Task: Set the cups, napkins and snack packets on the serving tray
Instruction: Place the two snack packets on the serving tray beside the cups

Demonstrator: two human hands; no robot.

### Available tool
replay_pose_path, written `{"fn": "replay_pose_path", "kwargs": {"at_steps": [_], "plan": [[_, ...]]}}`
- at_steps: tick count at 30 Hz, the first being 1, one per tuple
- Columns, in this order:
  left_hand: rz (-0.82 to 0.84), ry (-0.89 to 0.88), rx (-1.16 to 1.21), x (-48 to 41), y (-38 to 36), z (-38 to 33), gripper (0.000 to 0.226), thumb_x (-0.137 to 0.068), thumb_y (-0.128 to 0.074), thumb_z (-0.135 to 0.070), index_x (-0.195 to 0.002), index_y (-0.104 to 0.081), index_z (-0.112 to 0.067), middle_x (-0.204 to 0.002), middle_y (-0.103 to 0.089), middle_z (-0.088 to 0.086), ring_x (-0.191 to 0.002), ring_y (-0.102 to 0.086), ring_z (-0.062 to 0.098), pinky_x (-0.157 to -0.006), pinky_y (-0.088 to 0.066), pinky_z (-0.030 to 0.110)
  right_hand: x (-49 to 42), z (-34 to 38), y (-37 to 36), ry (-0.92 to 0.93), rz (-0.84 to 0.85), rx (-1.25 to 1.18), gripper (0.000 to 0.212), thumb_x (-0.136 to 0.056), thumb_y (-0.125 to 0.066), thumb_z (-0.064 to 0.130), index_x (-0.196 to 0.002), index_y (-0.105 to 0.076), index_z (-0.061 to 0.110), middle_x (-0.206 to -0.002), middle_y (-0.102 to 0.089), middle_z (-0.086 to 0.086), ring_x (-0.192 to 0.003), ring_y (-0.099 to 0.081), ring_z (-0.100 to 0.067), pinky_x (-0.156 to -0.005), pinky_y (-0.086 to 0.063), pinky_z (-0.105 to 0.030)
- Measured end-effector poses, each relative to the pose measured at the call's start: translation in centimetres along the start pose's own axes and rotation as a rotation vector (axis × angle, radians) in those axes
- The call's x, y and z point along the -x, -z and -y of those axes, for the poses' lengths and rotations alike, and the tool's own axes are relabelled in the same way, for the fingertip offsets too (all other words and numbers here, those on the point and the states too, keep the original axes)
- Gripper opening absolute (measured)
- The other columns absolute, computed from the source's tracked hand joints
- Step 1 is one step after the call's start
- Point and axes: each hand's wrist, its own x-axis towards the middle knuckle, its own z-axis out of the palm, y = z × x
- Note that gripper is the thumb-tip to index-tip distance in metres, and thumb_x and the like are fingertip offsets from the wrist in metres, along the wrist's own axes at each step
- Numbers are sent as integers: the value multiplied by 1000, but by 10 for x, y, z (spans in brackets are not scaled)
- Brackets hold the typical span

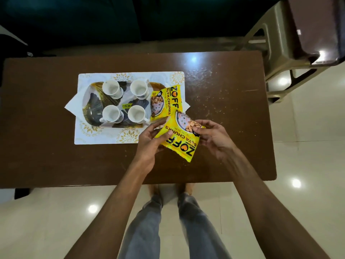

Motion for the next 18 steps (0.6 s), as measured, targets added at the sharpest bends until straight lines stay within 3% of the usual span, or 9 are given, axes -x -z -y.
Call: {"fn": "replay_pose_path", "kwargs": {"at_steps": [3, 5, 10, 13, 18], "plan": [[-83, 56, 267, 5, 20, -2, 54, -71, -82, -20, -122, -66, -19, -114, -74, 5, -106, -69, 26, -78, -58, 44, -4, -9, -38, 81, 15, -68, 32, -76, -72, -14, -100, -63, 6, -103, -74, -16, -85, -72, -26, -68, -60, -40], [-124, 44, 296, 8, 34, -1, 56, -72, -81, -20, -126, -65, -18, -121, -72, 7, -111, -69, 27, -79, -58, 43, -7, -20, -69, 96, 21, -62, 36, -74, -72, -17, -94, -59, 9, -100, -72, -11, -87, -72, -25, -70, -61, -43], [-302, -69, 256, 5, 103, -18, 48, -69, -84, -10, -116, -71, -13, -111, -76, 8, -109, -71, 30, -95, -55, 55, -18, -37, -142, 47, 128, -5, 46, -75, -76, -12, -112, -61, 10, -96, -71, -7, -90, -72, -27, -83, -58, -55], [-275, -99, 149, -5, 165, -45, 41, -73, -83, -7, -113, -72, -11, -108, -77, 8, -104, -72, 27, -91, -57, 51, -32, -44, -191, 1, 188, 5, 47, -79, -74, -8, -122, -61, 5, -101, -71, -13, -93, -71, -30, -87, -57, -59], [-255, -138, -6, -26, 260, -95, 37, -74, -84, -5, -109, -73, -9, -102, -78, 6, -90, -75, 20, -75, -61, 37, -55, -67, -287, 25, 106, 54, 34, -78, -74, -12, -109, -64, 1, -95, -73, -13, -86, -73, -28, -74, -62, -52]]}}
